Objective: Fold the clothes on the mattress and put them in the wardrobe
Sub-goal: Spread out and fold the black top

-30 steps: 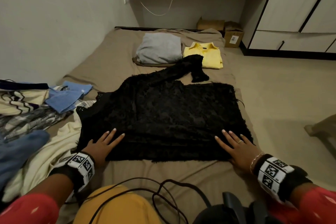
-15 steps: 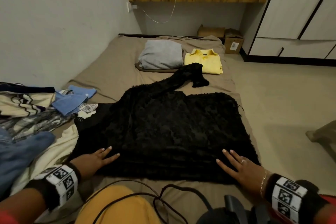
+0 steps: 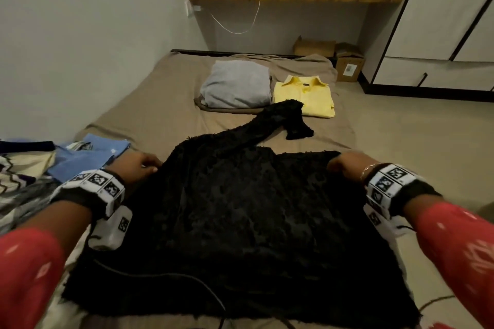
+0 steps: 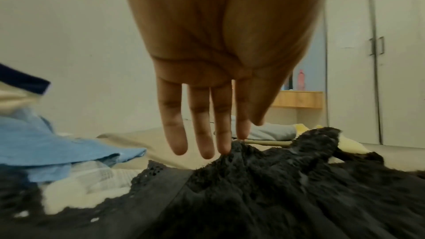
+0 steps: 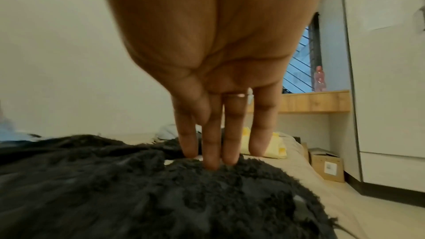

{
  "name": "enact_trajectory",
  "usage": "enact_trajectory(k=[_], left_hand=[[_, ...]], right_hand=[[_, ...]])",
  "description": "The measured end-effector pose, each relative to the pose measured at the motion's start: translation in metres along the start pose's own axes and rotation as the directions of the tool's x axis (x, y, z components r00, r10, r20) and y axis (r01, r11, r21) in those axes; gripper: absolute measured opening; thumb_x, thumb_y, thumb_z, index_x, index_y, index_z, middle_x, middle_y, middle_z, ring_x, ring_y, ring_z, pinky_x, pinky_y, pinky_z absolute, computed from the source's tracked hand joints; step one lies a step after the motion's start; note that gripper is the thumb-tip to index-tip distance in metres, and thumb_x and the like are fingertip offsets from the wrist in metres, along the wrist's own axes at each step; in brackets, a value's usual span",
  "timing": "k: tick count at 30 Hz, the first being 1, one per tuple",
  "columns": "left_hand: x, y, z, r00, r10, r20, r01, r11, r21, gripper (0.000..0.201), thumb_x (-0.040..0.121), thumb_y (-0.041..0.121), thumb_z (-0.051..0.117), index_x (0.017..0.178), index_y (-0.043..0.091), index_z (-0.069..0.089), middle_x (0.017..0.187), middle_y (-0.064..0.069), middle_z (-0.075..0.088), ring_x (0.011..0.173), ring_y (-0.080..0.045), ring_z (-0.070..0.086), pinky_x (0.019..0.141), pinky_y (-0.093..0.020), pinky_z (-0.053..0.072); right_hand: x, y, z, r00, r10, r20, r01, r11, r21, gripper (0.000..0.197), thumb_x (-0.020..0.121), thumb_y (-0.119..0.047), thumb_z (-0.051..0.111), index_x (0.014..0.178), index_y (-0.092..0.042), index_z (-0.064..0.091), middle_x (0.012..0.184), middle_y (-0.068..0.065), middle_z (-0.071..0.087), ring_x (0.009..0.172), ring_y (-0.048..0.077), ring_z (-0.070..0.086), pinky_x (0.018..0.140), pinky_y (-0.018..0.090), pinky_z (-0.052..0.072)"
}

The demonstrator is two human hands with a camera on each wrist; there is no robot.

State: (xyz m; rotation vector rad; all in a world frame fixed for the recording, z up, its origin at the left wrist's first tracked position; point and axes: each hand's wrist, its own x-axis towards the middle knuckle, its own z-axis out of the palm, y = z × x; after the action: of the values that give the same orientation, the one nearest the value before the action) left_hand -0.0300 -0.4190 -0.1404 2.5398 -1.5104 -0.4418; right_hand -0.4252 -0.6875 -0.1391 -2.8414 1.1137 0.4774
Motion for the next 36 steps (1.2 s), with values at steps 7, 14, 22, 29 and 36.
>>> enact_trajectory(k=[7,14,22,29,36], left_hand=[[0.07,-0.001,0.02,0.971,-0.23,-0.067,0.222,0.969,-0.11,0.036,0.093,0.007,0.05,0.128,0.001,0.052,0.129,-0.019,0.055,0.111,-0.036,0.056,0.09,-0.036,0.044],[0.102,-0.013,0.049,0.955,-0.297,-0.011,0.283,0.92,-0.271,0.026,0.092,0.025,0.056,0.094,0.001,0.065,0.09,-0.019,0.064,0.086,-0.029,0.059,0.07,-0.029,0.039],[0.098,-0.038,0.034,0.901,-0.397,-0.177,0.336,0.894,-0.296,0.041,0.09,0.002,0.051,0.05,0.008,0.042,0.061,-0.023,0.053,0.072,-0.038,0.058,0.064,-0.034,0.04],[0.102,-0.033,0.039,0.888,-0.442,-0.129,0.361,0.843,-0.399,0.047,0.097,0.042,0.041,0.088,0.001,0.063,0.09,-0.022,0.067,0.083,-0.038,0.062,0.08,-0.045,0.051],[0.119,-0.023,0.033,0.912,-0.395,-0.106,0.354,0.892,-0.282,0.011,0.085,0.001,0.061,0.086,-0.009,0.067,0.09,-0.027,0.066,0.086,-0.03,0.061,0.074,-0.031,0.045]], right_hand=[[0.065,0.031,0.037,0.999,0.022,-0.036,-0.029,0.975,-0.22,0.05,0.089,-0.035,0.053,0.136,-0.028,0.04,0.133,-0.001,0.047,0.122,0.022,0.047,0.097,0.034,0.043],[0.082,0.063,0.033,0.988,0.081,-0.133,-0.052,0.977,0.208,0.016,0.093,-0.017,0.052,0.099,-0.011,0.065,0.103,0.012,0.062,0.095,0.027,0.055,0.077,0.03,0.039],[0.08,0.094,0.038,0.979,0.202,0.034,-0.203,0.932,0.299,0.011,0.093,-0.016,0.051,0.084,-0.02,0.053,0.09,0.009,0.055,0.086,0.022,0.051,0.073,0.027,0.032],[0.078,0.092,0.046,0.99,0.131,0.044,-0.135,0.851,0.508,0.025,0.093,-0.024,0.053,0.07,-0.016,0.055,0.073,0.005,0.056,0.077,0.021,0.053,0.07,0.029,0.036],[0.083,0.102,0.043,0.974,0.187,0.129,-0.22,0.918,0.329,0.03,0.084,-0.015,0.066,0.06,-0.024,0.052,0.065,-0.004,0.053,0.078,0.02,0.051,0.061,0.018,0.034]])
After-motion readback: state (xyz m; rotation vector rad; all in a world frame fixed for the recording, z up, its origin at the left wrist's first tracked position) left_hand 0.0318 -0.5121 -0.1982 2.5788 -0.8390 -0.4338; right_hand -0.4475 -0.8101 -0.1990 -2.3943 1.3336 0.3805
